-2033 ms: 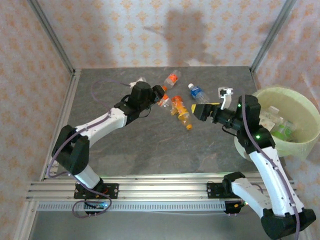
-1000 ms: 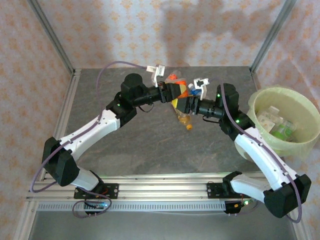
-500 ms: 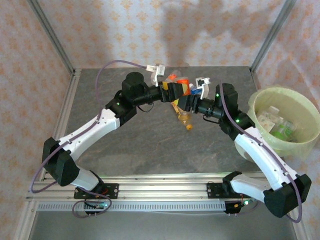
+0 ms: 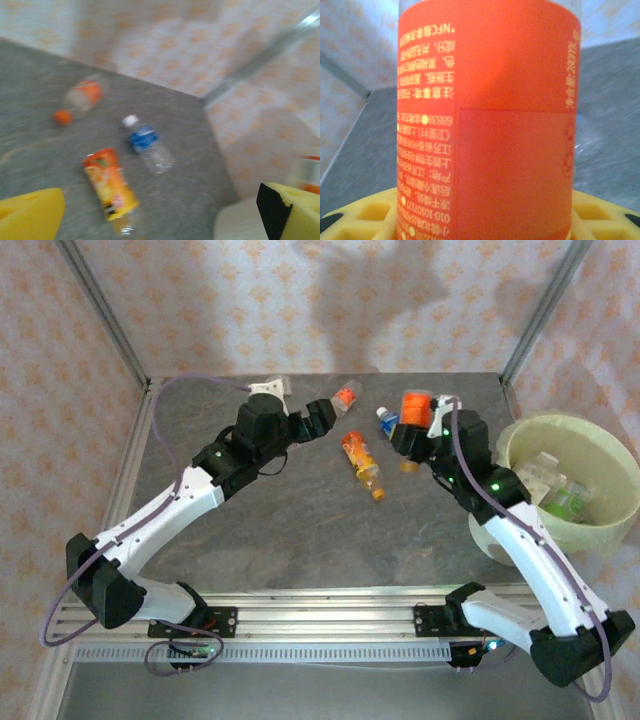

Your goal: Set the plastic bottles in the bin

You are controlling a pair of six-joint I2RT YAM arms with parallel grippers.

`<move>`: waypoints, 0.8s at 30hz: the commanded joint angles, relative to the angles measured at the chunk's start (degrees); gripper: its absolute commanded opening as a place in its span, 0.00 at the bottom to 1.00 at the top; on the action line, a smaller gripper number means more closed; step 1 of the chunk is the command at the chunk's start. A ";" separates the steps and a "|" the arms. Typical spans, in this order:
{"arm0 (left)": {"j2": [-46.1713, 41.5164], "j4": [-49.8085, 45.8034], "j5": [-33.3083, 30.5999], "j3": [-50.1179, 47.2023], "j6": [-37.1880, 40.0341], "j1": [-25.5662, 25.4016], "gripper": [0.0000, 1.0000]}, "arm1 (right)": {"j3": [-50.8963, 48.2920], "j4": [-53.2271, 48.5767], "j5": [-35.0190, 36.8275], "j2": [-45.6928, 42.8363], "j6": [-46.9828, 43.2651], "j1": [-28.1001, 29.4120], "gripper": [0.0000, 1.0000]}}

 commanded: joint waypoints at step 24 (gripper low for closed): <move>1.54 -10.24 -15.83 -2.25 -8.68 0.26 1.00 | 8.83 -7.06 36.90 -7.49 -21.25 -31.30 0.38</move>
